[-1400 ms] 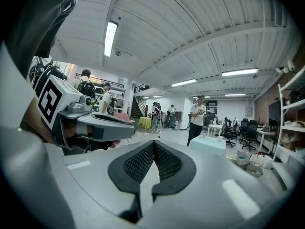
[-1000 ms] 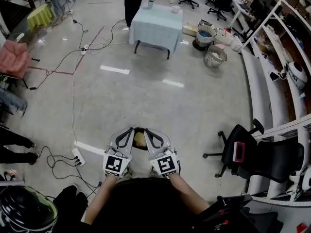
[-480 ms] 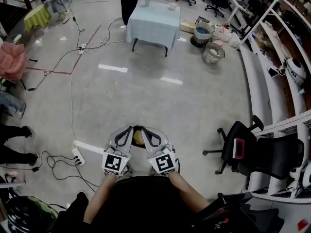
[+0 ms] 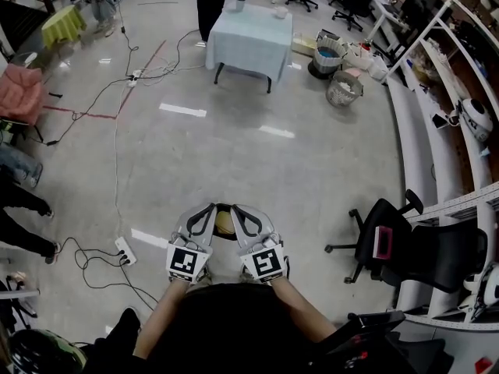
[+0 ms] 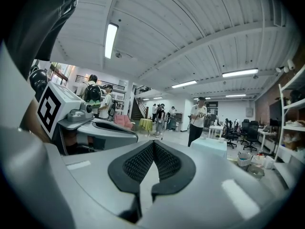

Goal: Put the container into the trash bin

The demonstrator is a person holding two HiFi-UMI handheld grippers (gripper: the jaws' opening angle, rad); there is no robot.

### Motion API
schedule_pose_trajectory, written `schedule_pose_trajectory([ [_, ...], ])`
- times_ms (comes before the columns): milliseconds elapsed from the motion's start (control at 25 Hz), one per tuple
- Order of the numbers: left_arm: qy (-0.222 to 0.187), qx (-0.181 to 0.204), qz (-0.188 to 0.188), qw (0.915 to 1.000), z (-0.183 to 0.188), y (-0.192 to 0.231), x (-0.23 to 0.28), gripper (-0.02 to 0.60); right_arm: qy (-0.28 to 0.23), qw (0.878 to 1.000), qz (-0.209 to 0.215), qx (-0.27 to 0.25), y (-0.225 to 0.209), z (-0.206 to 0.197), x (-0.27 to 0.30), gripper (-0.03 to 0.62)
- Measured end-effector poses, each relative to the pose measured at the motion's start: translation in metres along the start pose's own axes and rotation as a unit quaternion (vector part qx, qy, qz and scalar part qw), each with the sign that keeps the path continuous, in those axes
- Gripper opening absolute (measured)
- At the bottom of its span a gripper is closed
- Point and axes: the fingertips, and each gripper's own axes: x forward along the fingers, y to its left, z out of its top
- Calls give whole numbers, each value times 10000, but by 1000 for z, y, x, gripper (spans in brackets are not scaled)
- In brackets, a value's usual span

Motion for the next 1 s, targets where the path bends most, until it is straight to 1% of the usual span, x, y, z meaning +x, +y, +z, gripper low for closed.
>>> schedule_pose_trajectory([
  [120, 53, -38, 11, 10000, -2, -2, 1, -15, 94, 9999, 8, 79, -1, -1, -3, 9],
  [200, 112, -84, 11, 9999, -3, -3, 0, -15, 81, 9999, -36, -63, -3, 2, -2, 9],
  [320, 64, -41, 23, 10000, -5, -2, -1, -15, 69, 9998, -72, -158, -4, 2, -1, 9],
  [440, 142, -97, 50, 9998, -6, -2, -2, -15, 98, 9999, 11, -63, 1, -4, -1, 9],
  [520, 107, -75, 59, 9999, -7, -3, 0, -15, 152, 9999, 45, -29, 1, -5, -3, 9],
  [680, 140, -57, 41, 9999, -7, -4, 1, -15, 155, 9998, 99, -120, 3, -3, -2, 8],
  [840, 174, -60, 54, 9998, -11, -2, 0, -14, 172, 9994, 264, -137, 12, -5, 0, 8],
  [1000, 193, -76, 43, 9998, -15, -4, -2, -15, 186, 9993, 271, -179, 16, -8, -1, 8],
])
